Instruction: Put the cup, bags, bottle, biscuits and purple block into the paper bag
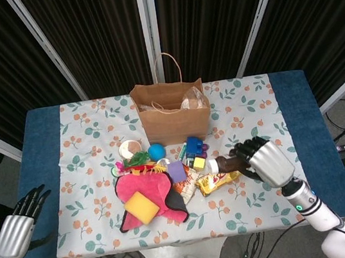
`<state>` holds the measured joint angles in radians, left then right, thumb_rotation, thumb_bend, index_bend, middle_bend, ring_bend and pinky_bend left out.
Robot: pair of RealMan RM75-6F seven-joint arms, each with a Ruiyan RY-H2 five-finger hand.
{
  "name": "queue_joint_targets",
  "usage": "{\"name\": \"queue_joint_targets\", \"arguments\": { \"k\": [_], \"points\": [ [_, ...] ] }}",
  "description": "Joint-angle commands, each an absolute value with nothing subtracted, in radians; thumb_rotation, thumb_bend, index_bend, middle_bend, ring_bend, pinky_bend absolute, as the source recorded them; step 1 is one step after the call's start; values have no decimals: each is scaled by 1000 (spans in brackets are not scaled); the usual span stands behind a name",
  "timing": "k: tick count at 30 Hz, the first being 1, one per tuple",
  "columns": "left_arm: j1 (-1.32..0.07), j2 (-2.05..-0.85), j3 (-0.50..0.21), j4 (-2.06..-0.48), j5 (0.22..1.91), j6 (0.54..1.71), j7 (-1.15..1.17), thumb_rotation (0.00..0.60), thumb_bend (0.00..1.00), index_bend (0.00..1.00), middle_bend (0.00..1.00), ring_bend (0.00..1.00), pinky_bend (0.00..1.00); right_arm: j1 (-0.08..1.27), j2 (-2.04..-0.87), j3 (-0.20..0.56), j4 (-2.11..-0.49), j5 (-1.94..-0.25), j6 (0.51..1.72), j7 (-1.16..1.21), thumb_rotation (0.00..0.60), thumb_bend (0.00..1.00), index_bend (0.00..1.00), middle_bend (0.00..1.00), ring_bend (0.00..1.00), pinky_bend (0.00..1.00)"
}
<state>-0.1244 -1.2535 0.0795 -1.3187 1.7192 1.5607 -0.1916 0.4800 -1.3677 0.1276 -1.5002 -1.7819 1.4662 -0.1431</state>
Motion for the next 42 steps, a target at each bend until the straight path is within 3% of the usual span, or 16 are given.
{"name": "queue_joint_targets", "arguments": {
  "k": [1,8,14,26,42],
  "points": [
    [-126,-1253,80,-1322,1721,1560,-189,600,0,87,66,63,189,578,-1298,304,-1662,-1654,1406,-252,600,341,752,672,539,628],
    [-129,-1244,78,-1332,1717,1556,-185,600,0,87,66,63,188,768,-1381,507,-1669,-1395,1261,-461,600,339,752,672,538,628],
    [-128,-1239,76,-1334,1710,1553,-188,600,0,87,66,63,189,935,-1534,593,-1546,-1175,1202,-610,600,341,751,672,538,628],
    [-120,-1230,74,-1331,1705,1568,-211,600,0,87,66,62,189,1116,-1766,608,-1289,-996,1240,-716,600,345,751,672,538,628],
    [-124,-1228,63,-1322,1692,1560,-222,600,0,87,66,63,189,1133,-1798,563,-1131,-947,1187,-632,600,343,754,669,538,628]
  ]
}}
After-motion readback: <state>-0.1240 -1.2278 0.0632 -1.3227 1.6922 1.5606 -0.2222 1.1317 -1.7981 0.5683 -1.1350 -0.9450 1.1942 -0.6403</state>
